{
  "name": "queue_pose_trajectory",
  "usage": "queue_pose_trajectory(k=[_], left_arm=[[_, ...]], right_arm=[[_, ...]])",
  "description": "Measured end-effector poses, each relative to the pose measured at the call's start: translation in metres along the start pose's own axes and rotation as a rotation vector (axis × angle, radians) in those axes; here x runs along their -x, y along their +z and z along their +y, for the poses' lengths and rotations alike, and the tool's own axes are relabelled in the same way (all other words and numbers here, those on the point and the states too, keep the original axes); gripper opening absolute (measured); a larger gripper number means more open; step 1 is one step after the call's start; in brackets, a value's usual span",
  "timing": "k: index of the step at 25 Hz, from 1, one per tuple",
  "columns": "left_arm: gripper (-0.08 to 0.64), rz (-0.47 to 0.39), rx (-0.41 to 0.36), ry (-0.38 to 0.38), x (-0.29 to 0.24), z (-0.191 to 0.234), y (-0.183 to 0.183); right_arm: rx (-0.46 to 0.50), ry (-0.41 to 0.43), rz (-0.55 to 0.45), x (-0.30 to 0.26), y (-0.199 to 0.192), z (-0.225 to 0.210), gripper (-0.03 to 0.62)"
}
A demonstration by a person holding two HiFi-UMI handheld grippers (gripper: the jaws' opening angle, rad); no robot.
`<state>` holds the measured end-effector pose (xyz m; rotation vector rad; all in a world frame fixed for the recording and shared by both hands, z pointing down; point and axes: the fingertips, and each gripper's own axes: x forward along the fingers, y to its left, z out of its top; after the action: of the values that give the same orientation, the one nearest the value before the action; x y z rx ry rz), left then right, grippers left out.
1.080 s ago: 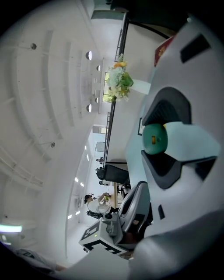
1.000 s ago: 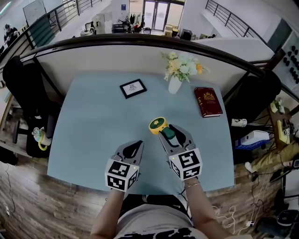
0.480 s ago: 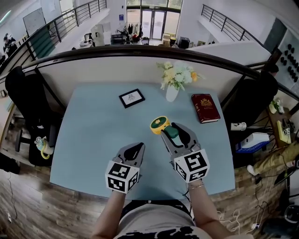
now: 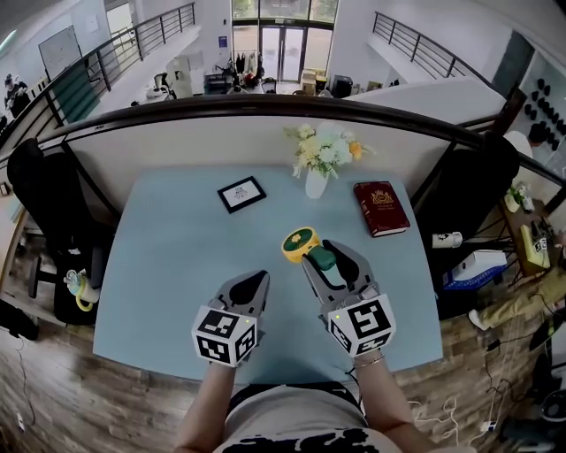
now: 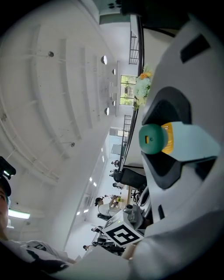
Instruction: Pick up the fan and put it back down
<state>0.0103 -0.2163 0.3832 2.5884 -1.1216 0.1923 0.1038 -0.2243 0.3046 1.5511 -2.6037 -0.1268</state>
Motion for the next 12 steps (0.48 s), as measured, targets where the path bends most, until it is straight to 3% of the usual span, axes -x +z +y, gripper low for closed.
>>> queue_pose_trajectory(k=[12], left_arm=[[0.011, 0.037, 0.001, -0.022, -0.013, -0.005, -0.012]], right_arm=[[-0.029, -0.001, 0.007, 0.007, -0.008, -0.007, 0.179]])
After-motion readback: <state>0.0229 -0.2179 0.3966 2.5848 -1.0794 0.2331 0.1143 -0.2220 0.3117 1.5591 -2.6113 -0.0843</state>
